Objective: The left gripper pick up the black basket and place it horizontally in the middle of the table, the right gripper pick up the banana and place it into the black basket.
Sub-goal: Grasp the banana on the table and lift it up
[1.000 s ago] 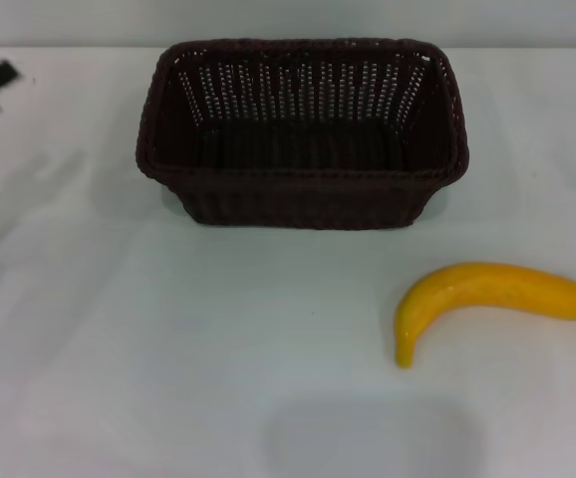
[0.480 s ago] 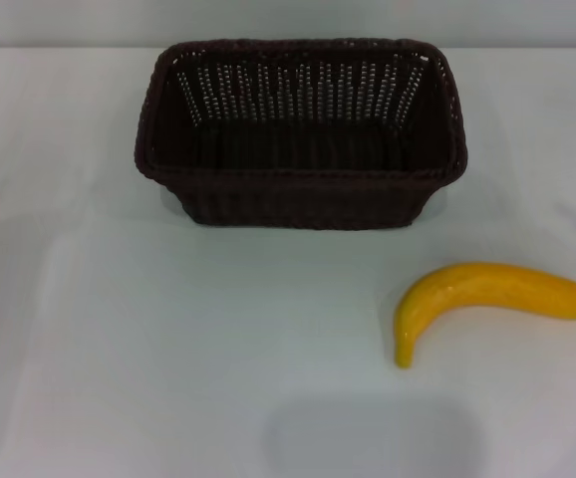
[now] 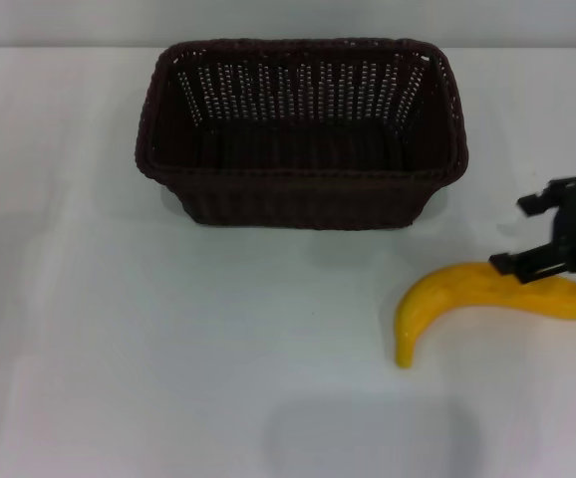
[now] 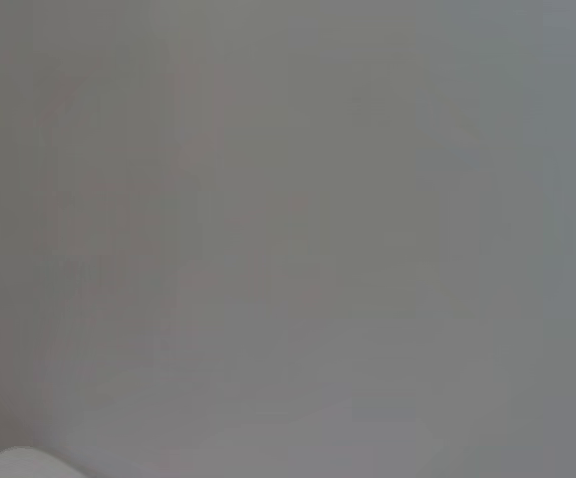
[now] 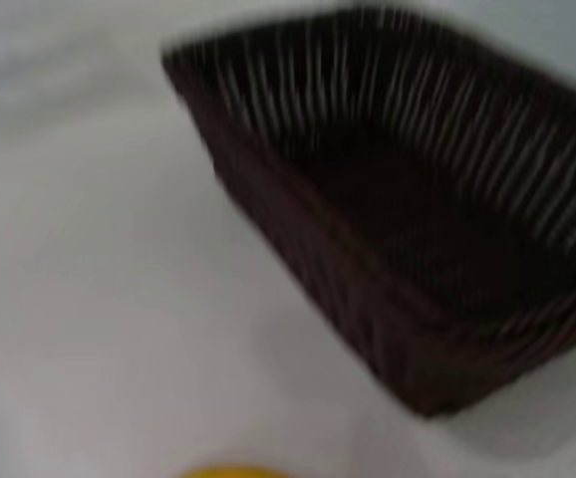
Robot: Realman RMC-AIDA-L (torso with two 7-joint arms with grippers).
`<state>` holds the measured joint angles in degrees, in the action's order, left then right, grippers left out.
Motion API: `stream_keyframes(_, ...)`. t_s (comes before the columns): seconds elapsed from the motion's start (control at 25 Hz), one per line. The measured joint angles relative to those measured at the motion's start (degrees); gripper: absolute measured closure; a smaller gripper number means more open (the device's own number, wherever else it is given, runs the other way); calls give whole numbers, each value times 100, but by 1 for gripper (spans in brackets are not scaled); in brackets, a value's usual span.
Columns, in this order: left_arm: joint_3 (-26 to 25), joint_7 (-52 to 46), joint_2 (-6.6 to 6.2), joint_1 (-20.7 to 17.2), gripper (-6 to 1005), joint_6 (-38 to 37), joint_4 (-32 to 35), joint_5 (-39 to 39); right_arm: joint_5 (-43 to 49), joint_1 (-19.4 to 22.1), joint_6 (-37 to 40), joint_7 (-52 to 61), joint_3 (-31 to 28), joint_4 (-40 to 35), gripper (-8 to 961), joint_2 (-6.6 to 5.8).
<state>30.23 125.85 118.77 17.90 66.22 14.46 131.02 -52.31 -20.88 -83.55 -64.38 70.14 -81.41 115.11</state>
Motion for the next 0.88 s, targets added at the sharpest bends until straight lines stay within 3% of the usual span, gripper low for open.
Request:
stream_keyframes(0.12,0,68,0,14,199,0,2,20,514,-206,230,401,618,83,149,21)
stream_keyframes(0.36,0,68,-20,13,199,-8,46,22,867,-415,356,680,1220,319,163,23)
stream_keyframes(0.88,0,96,-54,63,199,2,238,28,1216,-406,477,814,1525,401,192,6)
